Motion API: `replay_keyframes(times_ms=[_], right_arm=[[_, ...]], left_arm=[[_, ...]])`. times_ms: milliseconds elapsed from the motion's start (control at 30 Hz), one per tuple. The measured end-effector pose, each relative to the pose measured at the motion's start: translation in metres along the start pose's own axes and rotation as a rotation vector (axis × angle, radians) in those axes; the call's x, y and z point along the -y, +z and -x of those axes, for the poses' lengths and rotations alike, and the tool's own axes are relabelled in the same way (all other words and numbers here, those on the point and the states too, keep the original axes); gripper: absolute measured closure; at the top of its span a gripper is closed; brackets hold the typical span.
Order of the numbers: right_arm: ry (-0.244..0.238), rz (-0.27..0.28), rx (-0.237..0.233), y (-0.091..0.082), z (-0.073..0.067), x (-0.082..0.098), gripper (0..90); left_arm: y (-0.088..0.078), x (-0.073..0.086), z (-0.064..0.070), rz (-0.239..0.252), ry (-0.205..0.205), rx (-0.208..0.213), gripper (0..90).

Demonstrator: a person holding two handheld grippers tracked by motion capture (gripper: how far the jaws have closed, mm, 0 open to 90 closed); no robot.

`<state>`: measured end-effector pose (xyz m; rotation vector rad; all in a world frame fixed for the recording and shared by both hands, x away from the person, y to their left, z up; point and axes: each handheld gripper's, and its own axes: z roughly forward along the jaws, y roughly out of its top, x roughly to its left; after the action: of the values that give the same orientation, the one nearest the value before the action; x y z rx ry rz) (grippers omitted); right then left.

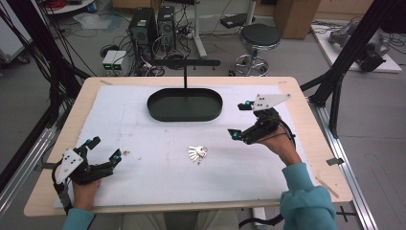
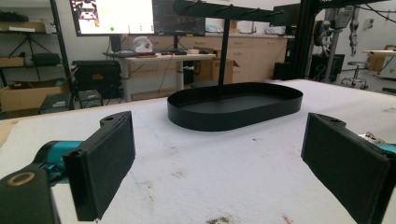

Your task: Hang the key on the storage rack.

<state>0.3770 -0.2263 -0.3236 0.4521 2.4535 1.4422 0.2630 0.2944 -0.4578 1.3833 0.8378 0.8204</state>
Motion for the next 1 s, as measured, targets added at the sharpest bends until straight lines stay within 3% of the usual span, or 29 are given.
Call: replay_keyframes(times_ms=[133, 167, 233, 333, 667, 833, 1000], right_arm=[[-0.053, -0.060, -0.054, 0.013, -0.001, -0.010, 0.6], [-0.097, -0.090, -0.084, 0.022, -0.001, -0.016, 0.5], [-0.114, -0.100, -0.095, 0.026, -0.001, -0.018, 0.6], [-0.139, -0.145, -0.149, 0.042, -0.003, -0.024, 0.6], [-0.164, -0.246, -0.236, 0.075, -0.005, -0.024, 0.6], [-0.186, -0.346, -0.284, 0.093, -0.009, -0.017, 0.6], [-0.197, -0.389, -0.297, 0.102, -0.011, -0.013, 0.7]], left_arm=[[0.000, 0.000, 0.000, 0.000, 0.001, 0.000, 10.3], [0.000, 0.000, 0.000, 0.000, 0.000, 0.000, 10.3], [0.000, 0.000, 0.000, 0.000, 0.000, -0.001, 10.3], [0.000, 0.000, 0.000, -0.001, 0.000, 0.000, 10.3], [0.000, 0.000, 0.000, 0.001, 0.000, -0.001, 10.3], [0.000, 0.000, 0.000, -0.001, -0.001, -0.001, 10.3], [0.000, 0.000, 0.000, -0.001, 0.000, 0.000, 10.3]])
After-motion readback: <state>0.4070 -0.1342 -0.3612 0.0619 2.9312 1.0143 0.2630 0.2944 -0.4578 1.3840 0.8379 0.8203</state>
